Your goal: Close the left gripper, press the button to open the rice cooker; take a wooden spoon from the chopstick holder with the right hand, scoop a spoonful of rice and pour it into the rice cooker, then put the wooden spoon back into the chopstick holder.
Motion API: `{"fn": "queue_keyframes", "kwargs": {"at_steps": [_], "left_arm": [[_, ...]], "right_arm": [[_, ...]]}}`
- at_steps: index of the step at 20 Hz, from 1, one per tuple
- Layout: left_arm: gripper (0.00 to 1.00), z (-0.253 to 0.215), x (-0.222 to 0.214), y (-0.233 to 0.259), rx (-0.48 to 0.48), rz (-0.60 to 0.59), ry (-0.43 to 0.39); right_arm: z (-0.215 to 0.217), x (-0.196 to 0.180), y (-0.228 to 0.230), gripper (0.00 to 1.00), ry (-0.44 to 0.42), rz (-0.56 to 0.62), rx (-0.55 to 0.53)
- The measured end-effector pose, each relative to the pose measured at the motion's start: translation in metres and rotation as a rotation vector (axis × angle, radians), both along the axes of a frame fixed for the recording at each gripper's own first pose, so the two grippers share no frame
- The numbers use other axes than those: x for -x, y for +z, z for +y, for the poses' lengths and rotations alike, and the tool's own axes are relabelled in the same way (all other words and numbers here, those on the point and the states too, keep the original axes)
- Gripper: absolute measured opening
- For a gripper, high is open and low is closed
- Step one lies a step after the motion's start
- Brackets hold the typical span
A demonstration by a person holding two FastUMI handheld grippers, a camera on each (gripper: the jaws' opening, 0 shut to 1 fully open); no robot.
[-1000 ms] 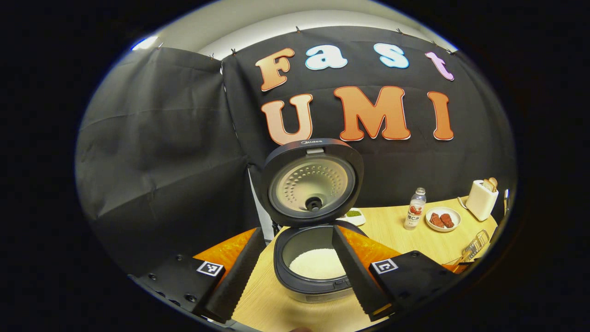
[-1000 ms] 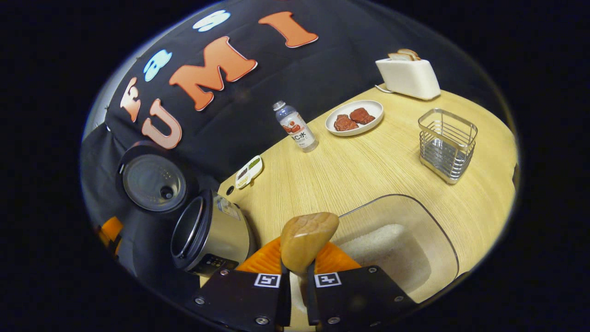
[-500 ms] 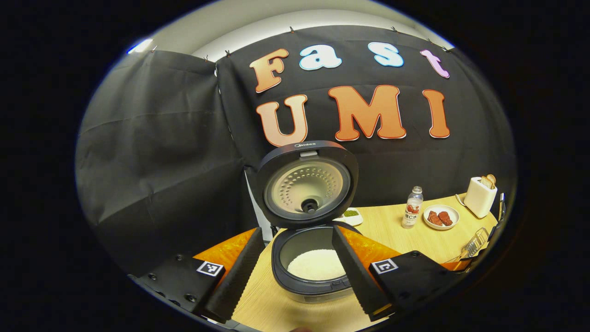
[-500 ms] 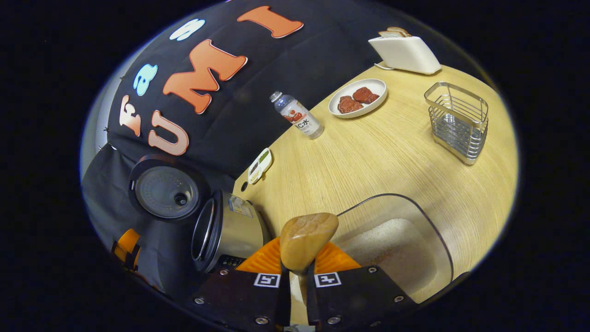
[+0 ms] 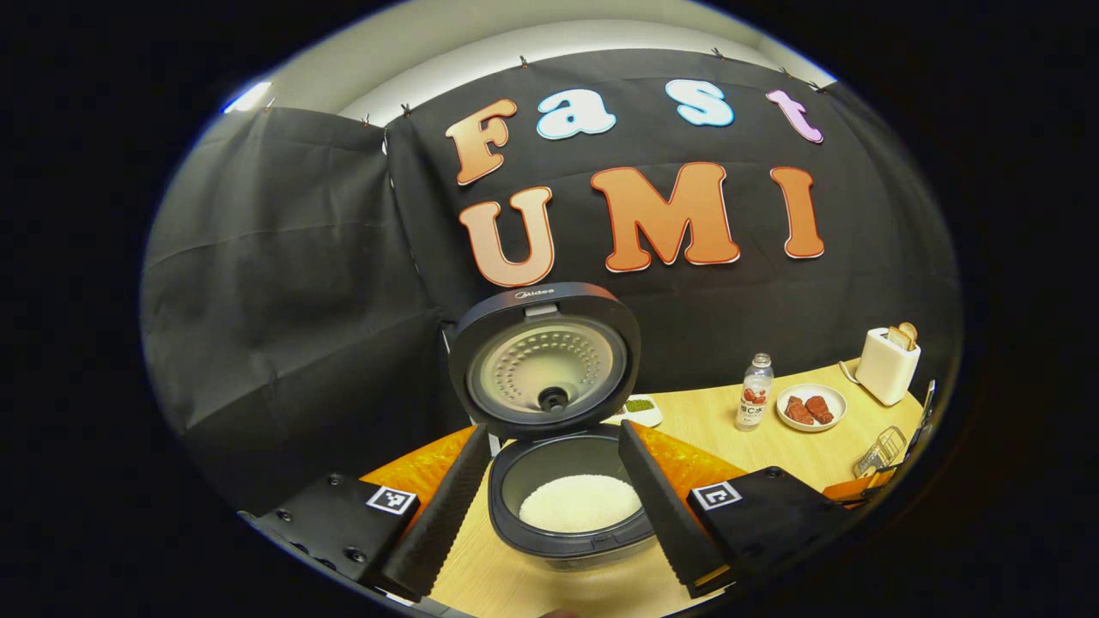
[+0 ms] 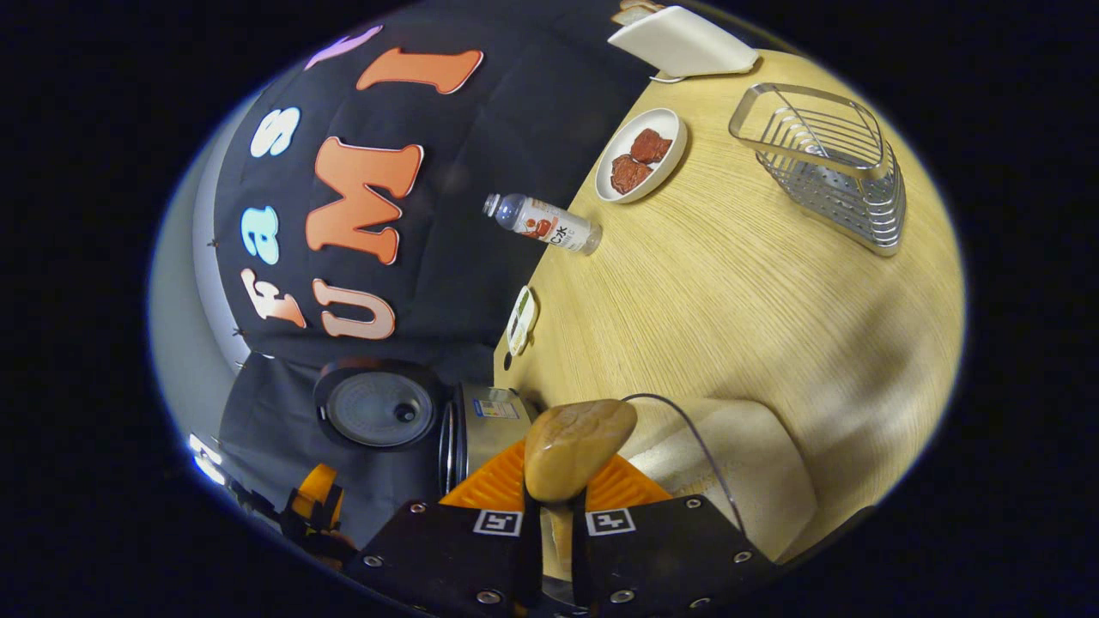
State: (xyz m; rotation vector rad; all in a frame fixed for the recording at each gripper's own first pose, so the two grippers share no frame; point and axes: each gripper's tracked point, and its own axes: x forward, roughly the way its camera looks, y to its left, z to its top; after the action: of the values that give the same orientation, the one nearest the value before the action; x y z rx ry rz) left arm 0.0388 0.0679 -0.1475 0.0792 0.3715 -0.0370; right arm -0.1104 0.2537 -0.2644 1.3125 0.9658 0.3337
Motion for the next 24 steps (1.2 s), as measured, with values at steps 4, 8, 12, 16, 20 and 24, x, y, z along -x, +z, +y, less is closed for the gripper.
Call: {"fn": "queue_keyframes", "kwargs": {"at_steps": [4,8,12,16,20,24], "left_arm": [[1.00,-0.010,0.000,0.008,0.015,-0.020,0.005],[0.98,-0.013,0.002,0.015,0.033,-0.042,0.026],[0.99,-0.001,0.009,0.023,0.054,-0.074,0.066],[1.00,0.025,0.022,0.037,0.038,-0.121,0.132],[1.00,0.059,0.040,0.040,0.029,-0.139,0.211],[0.97,0.092,0.063,0.036,0.012,-0.135,0.283]], "right_arm": [[-0.025,-0.007,0.012,0.13,-0.089,0.069,-0.137],[-0.041,-0.020,0.041,0.13,-0.149,0.101,-0.262],[-0.040,-0.045,0.082,0.13,-0.195,0.135,-0.439],[-0.015,-0.066,0.128,0.12,-0.158,0.126,-0.538],[0.025,-0.086,0.170,0.12,-0.061,0.086,-0.571],[0.077,-0.102,0.186,0.13,0.032,0.081,-0.567]]}}
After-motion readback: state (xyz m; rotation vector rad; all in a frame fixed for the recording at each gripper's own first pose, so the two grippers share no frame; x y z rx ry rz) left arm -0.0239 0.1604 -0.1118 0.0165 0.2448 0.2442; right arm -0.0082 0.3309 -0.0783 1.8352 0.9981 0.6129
